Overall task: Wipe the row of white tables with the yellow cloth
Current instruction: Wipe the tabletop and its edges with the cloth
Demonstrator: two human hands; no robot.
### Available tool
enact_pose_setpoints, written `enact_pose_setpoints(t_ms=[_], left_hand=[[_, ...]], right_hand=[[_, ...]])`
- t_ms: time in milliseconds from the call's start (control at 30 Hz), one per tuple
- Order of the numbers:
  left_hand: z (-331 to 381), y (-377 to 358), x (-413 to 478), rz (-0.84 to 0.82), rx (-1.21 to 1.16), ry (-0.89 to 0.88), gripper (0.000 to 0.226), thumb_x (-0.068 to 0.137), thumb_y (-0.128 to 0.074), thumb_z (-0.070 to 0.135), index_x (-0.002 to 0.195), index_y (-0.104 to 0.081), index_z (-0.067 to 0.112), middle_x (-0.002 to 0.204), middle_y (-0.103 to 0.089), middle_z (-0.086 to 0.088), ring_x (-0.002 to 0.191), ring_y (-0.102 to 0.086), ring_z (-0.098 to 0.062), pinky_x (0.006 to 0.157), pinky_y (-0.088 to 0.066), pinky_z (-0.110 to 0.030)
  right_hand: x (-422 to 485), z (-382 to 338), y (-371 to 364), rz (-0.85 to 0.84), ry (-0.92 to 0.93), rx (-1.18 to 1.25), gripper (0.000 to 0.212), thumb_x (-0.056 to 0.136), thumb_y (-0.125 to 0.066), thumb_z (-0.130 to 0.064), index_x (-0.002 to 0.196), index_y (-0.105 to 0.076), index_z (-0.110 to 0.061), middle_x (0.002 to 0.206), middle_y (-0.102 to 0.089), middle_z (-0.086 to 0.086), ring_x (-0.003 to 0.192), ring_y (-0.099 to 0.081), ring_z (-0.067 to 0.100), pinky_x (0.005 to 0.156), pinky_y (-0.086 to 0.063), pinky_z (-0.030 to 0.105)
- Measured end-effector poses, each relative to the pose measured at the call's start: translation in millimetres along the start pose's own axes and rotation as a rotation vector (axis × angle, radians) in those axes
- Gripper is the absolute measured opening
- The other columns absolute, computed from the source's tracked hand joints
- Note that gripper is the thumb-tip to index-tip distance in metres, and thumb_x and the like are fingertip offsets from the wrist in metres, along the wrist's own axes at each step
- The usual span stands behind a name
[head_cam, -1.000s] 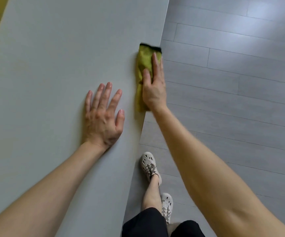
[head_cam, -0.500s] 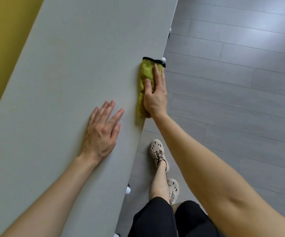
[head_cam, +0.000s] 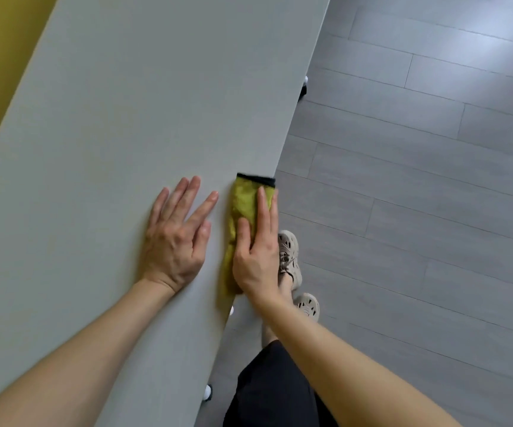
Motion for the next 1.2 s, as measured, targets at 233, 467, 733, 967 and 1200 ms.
enact_pose_setpoints(t_ms=[233, 467, 733, 967, 1200], left_hand=[[-3.3, 0.4, 4.0, 0.008, -0.009, 0.001, 0.051, 0.109, -0.050, 0.024, 0.160, -0.055, 0.024, 0.174, -0.038, -0.009, 0.164, -0.033, -0.027, 0.131, -0.026, -0.060], [-2.4, -0.8, 1.1, 0.012, 0.012, -0.019, 0.052, 0.109, -0.051, 0.023, 0.160, -0.055, 0.023, 0.174, -0.038, -0.011, 0.164, -0.033, -0.028, 0.131, -0.027, -0.060], [-2.1, 0.4, -1.1, 0.081, -0.004, -0.016, 0.045, 0.108, -0.053, 0.025, 0.151, -0.065, 0.020, 0.166, -0.051, -0.014, 0.158, -0.044, -0.032, 0.130, -0.030, -0.059], [1.5, 9.4, -3.0, 0.170, 0.053, -0.021, 0.023, 0.101, -0.063, 0.025, 0.118, -0.075, 0.016, 0.125, -0.067, -0.014, 0.115, -0.063, -0.039, 0.104, -0.048, -0.050], [7.0, 24.7, -78.3, 0.029, 0.026, -0.079, 0.032, 0.106, -0.055, 0.018, 0.134, -0.070, 0.012, 0.146, -0.062, -0.017, 0.134, -0.059, -0.040, 0.116, -0.045, -0.053]], right_hand=[[149.1, -13.9, 10.0, 0.148, 0.035, -0.043, 0.060, 0.114, -0.053, -0.025, 0.170, -0.034, -0.027, 0.180, -0.023, 0.004, 0.163, -0.024, 0.015, 0.102, -0.009, -0.010], [-61.8, 7.0, -16.7, 0.079, 0.009, 0.022, 0.062, 0.113, -0.056, -0.014, 0.170, -0.034, -0.026, 0.182, -0.015, -0.006, 0.163, -0.020, -0.001, 0.122, -0.022, 0.008], [32.3, 4.1, -7.3, 0.088, 0.022, -0.002, 0.061, 0.112, -0.056, -0.024, 0.170, -0.036, -0.028, 0.181, -0.019, -0.001, 0.163, -0.022, 0.005, 0.112, -0.013, -0.005], [-55.2, 10.1, -22.4, 0.144, 0.019, 0.020, 0.062, 0.113, -0.055, -0.023, 0.170, -0.034, -0.031, 0.181, -0.020, -0.005, 0.159, -0.018, -0.009, 0.111, -0.015, -0.004], [-188.7, 24.1, -25.4, -0.041, -0.026, -0.024, 0.063, 0.114, -0.055, -0.029, 0.171, -0.029, -0.038, 0.182, -0.014, -0.011, 0.155, -0.009, -0.021, 0.115, -0.015, -0.002]])
Point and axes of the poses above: each hand's wrist, its own x-axis towards the middle knuckle, its own y-axis out of the back of the hand, z = x × y, the point moved 2 cm from there along x, towards the middle knuckle
